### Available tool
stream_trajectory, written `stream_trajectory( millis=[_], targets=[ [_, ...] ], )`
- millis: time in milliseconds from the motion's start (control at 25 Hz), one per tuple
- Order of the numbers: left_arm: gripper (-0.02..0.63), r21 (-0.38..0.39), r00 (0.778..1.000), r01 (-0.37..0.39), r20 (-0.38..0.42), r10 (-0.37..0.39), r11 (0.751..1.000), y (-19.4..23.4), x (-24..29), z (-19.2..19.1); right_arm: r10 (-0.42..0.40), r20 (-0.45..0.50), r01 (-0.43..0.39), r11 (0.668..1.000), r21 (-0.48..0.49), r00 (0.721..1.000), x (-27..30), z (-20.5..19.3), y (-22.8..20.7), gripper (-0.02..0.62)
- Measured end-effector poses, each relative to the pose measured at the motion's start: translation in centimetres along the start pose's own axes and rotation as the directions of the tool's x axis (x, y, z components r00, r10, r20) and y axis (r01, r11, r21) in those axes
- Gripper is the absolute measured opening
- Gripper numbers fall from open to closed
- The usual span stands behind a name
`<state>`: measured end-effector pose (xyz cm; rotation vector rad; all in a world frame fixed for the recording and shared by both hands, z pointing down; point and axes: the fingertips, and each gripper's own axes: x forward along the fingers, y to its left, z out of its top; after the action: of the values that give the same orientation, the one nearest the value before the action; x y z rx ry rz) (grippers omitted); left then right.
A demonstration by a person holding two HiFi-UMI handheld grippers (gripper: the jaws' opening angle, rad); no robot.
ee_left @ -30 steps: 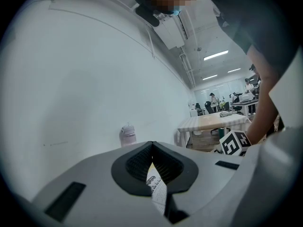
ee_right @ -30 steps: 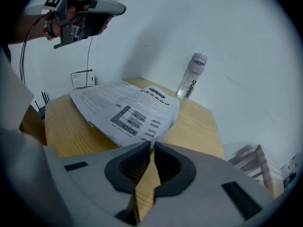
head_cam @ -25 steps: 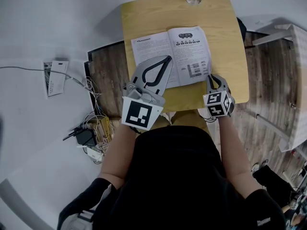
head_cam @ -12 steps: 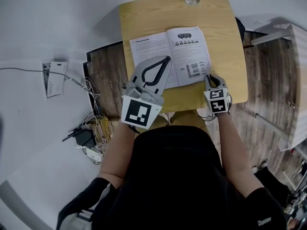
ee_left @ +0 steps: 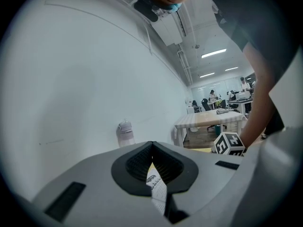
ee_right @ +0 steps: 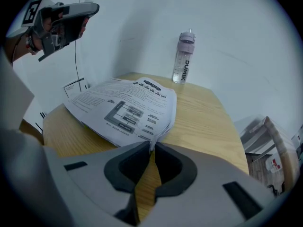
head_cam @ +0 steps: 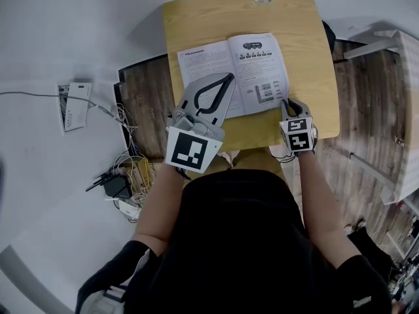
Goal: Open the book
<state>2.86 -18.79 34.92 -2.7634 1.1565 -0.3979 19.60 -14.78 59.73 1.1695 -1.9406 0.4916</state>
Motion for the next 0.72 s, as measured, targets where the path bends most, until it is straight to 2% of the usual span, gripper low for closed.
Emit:
stream_trajectory(
  millis=[720],
  targets=[
    [0.011,-0.007,1.000,0.006,-0.009,-0.006,1.000,-0.28,0.43,-0.68,-0.023,-0.011,0.024,1.000,0.006,1.000,0.06,-0.02,-0.25,0.076]
  ],
)
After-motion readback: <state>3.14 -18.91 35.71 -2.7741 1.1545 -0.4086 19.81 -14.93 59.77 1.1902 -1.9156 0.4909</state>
